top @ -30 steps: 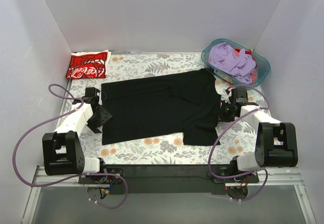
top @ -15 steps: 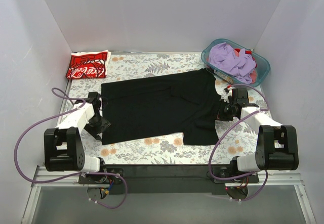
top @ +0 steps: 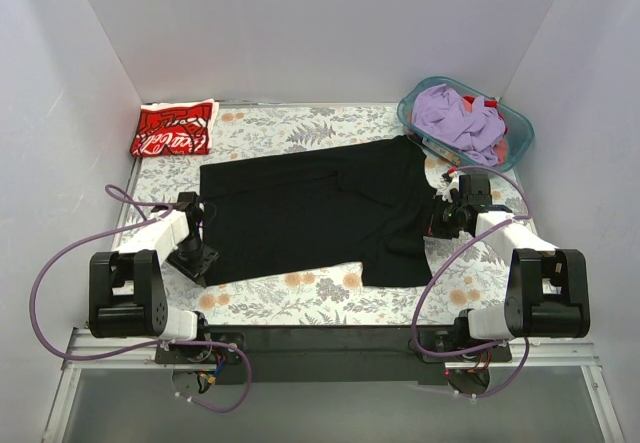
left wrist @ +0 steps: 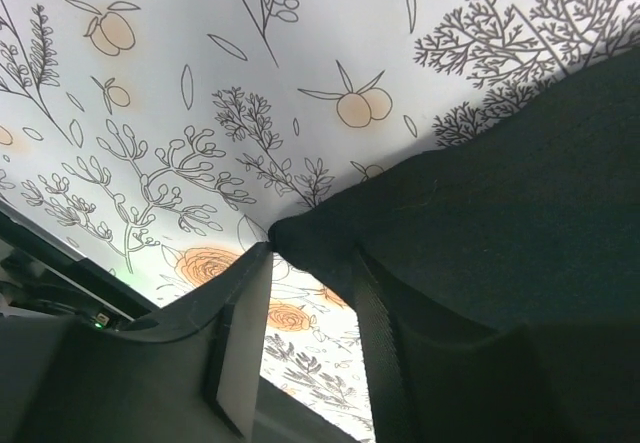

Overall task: Fold and stack the t-shirts
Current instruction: Fold the tshirt

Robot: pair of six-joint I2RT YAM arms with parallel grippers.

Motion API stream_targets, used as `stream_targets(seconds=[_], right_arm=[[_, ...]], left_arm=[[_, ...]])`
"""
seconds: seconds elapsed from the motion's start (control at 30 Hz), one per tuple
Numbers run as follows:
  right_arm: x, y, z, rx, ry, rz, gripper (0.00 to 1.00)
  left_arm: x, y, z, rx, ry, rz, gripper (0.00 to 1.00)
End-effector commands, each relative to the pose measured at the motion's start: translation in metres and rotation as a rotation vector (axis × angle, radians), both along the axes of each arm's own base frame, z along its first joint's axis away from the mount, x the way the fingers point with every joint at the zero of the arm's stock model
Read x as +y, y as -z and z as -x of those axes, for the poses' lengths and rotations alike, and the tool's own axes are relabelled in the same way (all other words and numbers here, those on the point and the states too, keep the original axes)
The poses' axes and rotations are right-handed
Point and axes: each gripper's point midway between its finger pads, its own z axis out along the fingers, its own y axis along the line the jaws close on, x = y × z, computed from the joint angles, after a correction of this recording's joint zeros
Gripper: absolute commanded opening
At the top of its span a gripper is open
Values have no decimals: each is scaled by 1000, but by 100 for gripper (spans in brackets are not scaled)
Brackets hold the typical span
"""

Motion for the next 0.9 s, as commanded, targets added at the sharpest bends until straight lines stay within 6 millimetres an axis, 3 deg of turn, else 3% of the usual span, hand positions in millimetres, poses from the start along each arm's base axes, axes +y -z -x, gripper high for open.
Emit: stream_targets(seconds=[0.0, 0.23, 0.33, 0.6, 0.87], right_arm=[[3, -8, -4, -47, -11, -18, 1], [-2, -9, -4, -58, 6, 2, 1], [-4, -13, -4, -62, 13, 13, 1], [-15, -35, 0, -105, 55, 63, 1], [-18, -49, -8, -87, 93, 69, 1]], left_arm=[[5, 11, -1, -28, -39, -39, 33], [10, 11, -5, -51, -47, -67, 0], [11, 5, -9, -71, -43, -71, 0], [16, -40, -40, -212, 13, -94, 0], [18, -69, -85, -350, 59, -85, 0]])
